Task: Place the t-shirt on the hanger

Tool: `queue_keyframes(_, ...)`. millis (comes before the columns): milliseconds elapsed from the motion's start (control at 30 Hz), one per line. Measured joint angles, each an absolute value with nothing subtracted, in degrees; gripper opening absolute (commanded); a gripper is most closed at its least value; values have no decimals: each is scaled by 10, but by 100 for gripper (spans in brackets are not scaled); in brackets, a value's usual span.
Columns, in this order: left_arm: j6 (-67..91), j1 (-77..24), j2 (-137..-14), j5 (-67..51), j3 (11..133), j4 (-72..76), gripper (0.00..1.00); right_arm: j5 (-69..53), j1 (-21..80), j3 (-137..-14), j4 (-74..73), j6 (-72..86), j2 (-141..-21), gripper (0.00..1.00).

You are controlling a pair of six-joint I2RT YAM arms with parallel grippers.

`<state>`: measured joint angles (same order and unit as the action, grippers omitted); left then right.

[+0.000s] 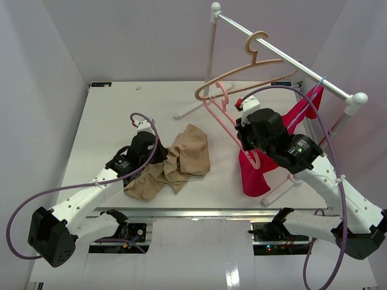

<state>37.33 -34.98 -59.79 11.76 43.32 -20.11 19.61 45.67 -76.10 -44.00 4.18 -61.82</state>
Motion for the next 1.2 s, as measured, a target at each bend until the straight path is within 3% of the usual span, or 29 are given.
queue_keyframes(467,370,-340,-610,187,491,-283,0,-59,458,-653,-387,17,-492,8)
queue_keyframes(767,366,-317,-632,211,528,-327,0,-106,458,-576,-375,24,-411,8)
queue_keyframes(1200,358,-292,-658,198,551,-344,0,-121,463,-560,-374,26,-365,8)
